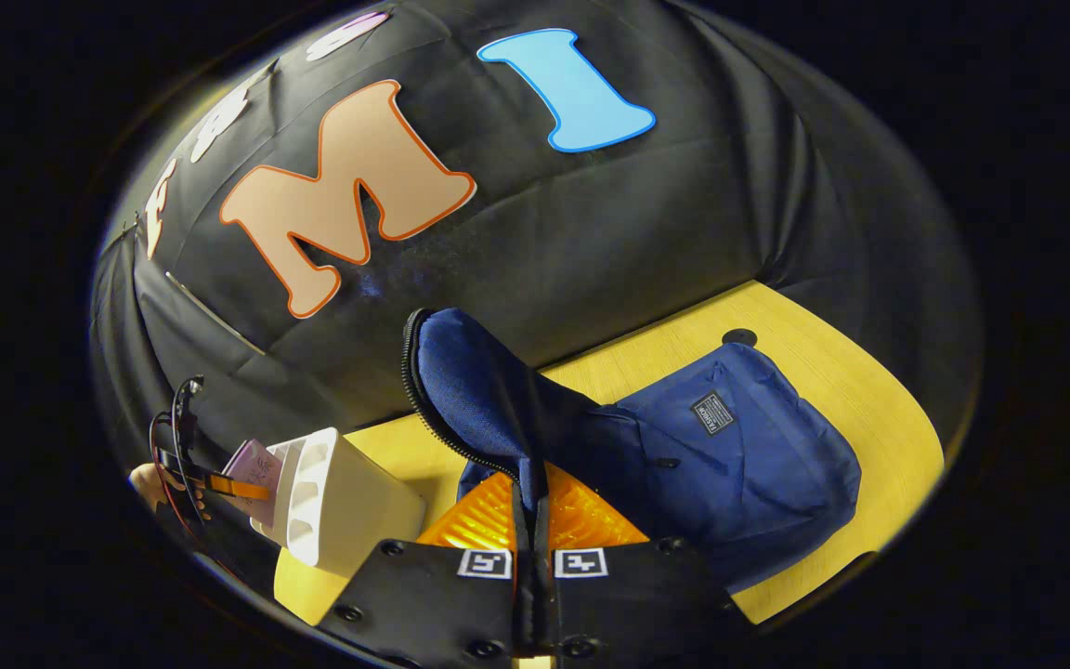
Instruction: Open the schoolbag, grab two books from the bookshelf and put them into the schoolbag.
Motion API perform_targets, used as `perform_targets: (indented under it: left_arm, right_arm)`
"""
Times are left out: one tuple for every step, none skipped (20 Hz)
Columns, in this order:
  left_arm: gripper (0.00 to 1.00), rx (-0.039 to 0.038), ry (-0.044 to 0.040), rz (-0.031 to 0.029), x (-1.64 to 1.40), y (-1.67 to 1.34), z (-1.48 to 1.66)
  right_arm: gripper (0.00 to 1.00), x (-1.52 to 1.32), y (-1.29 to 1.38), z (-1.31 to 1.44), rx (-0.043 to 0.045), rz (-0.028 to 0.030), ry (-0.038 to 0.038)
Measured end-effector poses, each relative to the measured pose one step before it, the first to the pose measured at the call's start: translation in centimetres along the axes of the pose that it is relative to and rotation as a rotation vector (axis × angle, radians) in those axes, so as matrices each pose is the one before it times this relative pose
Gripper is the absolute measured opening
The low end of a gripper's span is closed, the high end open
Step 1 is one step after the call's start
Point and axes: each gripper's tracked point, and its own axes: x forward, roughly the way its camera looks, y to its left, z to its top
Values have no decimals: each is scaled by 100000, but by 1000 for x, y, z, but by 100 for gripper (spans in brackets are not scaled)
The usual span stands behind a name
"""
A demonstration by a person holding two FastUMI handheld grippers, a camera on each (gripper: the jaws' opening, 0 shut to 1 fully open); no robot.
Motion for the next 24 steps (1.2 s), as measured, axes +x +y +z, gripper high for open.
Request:
perform_targets:
  left_arm:
    - [45, -528, 970, -2265, -376, -536, 50]
    - [40, 915, 1974, -10, 216, -28, -92]
    - [38, 347, 127, -77, -110, -143, 135]
    - [39, -175, -77, 105, 274, 189, -126]
    - [37, -245, -12, 68, 31, -6, -6]
    - [38, -288, -152, -43, -31, -79, -98]
    - [36, -522, -67, 297, -47, 30, 38]
    - [37, -299, 534, 428, 8, 92, -154]
    - [35, -369, -130, 411, -103, 142, 54]
    - [37, -319, -195, -194, 57, 2, -165]
    - [37, -189, -643, 102, -158, 44, 54]
    - [37, 239, -265, 711, -183, 257, 17]
    - [37, 307, -866, 700, -141, 271, 189]
    - [39, 456, -530, 547, -236, 205, 21]
    - [35, 631, -515, 165, -246, 248, 65]
    - [36, -198, -1006, -389, -236, 119, 6]
    - [34, -936, -436, -549, -295, -15, 79]
    - [36, -1029, -697, -767, -384, -29, 134]
    - [37, -1275, -1007, -640, -296, 67, 190]
    - [34, -1377, -1268, -605, -283, 262, 179]
    - [37, -1271, -1019, -642, -373, 220, 288]
    - [37, -1352, -1312, -603, -328, 19, 174]
    - [34, -1238, -1011, -1032, -189, -101, 223]
    - [34, -1726, -1288, -1119, -151, -29, 240]
  right_arm:
    - [3, -14, 22, 3, 107, -133, 23]
    - [3, 55, 31, 44, 92, -40, 112]
    - [3, -47, -69, -68, -103, -130, 15]
    - [3, 46, 14, 11, -87, -42, 68]
    - [3, -49, 1, -34, -243, -103, 14]
    - [3, 50, -2, 37, -152, -37, 62]
    - [3, -52, -24, -25, -67, -14, -6]
    - [3, 21, -9, 22, -59, -68, 88]
    - [3, 1, 11, -17, 22, -136, 1]
    - [3, -24, 15, 124, 5, -76, -27]
    - [3, -42, -3, -86, 12, -94, -24]
    - [3, 60, -20, -42, 57, -49, 57]
    - [3, -37, 10, 10, 132, -97, 49]
    - [3, 8, 15, 104, 130, -24, 8]
    - [3, -34, -55, -107, -20, -102, 84]
    - [3, 58, 48, 78, -6, -90, -28]
    - [3, -74, 0, -35, 42, 29, 73]
    - [3, 28, -46, 56, -226, -139, 66]
    - [3, -12, 36, -66, -141, -60, 8]
    - [3, 25, 4, 15, 20, -46, 92]
    - [3, -40, -1, -28, 119, -34, 111]
    - [3, 31, -14, 92, -44, -61, -44]
    - [3, -25, -19, -86, -63, -36, 66]
    - [3, 9, 29, 7, 46, 2, 250]
